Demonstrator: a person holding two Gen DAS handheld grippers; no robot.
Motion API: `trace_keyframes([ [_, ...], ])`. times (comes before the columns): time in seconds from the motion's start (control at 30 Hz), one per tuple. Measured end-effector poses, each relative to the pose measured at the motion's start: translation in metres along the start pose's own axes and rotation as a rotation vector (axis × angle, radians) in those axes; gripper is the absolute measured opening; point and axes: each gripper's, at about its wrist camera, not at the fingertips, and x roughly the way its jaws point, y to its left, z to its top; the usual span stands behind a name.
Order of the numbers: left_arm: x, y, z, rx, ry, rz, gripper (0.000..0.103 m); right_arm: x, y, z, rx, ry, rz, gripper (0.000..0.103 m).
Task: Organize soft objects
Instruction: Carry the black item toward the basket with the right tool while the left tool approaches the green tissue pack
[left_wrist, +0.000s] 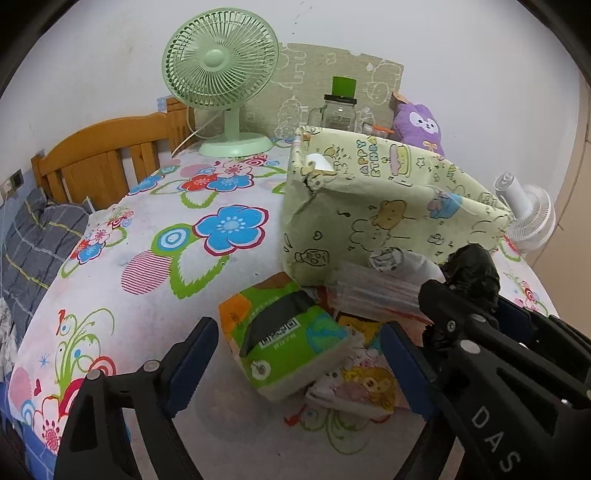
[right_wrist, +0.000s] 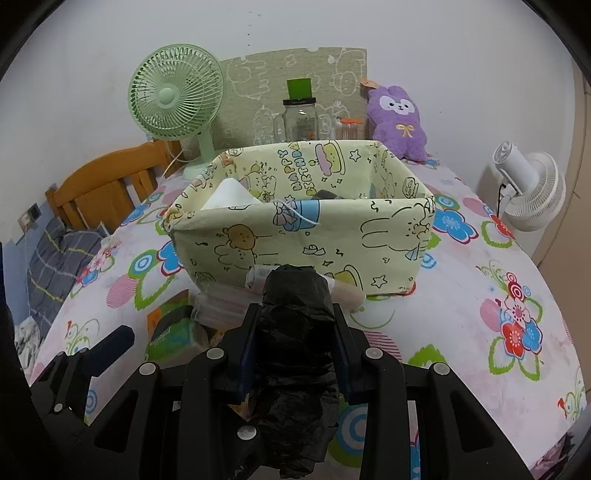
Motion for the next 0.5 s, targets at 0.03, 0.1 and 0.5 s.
trace_keyframes([
  [0.03, 0.002, 0.001, 0.000, 0.000, 0.002, 0.004, 0.086, 0.002, 0.001, 0.000, 0.001, 0.005, -0.002, 0.038],
  [0.1, 0.007, 0.003, 0.001, -0.003, 0.013, 0.001, 0.084, 0.006, 0.002, 0.000, 0.001, 0.013, -0.005, 0.038],
  [0.5, 0.015, 0.011, -0.003, -0.051, 0.038, -0.029, 0.058, 0.015, 0.009, -0.001, -0.013, 0.032, -0.011, 0.038],
])
